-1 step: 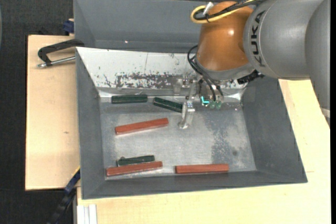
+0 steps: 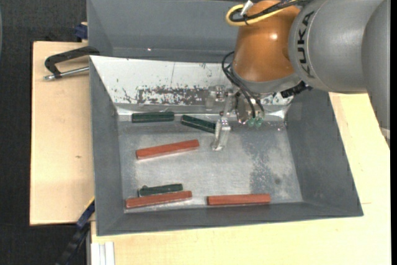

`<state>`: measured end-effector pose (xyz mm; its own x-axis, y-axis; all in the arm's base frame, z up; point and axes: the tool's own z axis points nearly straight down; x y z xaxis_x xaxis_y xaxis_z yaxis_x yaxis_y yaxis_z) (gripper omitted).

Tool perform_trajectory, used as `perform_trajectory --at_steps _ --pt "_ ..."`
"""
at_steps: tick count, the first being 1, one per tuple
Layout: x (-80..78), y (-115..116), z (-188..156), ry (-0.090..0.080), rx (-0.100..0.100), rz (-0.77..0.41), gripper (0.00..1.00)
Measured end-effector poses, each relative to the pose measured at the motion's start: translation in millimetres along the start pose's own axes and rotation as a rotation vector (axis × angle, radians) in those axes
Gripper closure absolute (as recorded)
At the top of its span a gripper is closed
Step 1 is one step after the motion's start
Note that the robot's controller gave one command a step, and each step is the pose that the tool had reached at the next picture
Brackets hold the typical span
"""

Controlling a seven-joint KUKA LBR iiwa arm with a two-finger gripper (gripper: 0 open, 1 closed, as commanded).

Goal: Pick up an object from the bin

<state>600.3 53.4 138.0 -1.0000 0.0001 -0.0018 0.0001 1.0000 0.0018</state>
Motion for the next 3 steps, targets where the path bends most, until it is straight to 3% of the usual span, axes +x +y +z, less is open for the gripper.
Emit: perform_trajectory --at_steps 1,2,3 --pt "-2.6 -52 41 -0.004 -0.001 0.044 0.0" --pt "14.7 -61 62 0.003 0.005 0.099 0.0" --pt "2.1 -36 66 -0.004 -0.001 -0.009 0.0"
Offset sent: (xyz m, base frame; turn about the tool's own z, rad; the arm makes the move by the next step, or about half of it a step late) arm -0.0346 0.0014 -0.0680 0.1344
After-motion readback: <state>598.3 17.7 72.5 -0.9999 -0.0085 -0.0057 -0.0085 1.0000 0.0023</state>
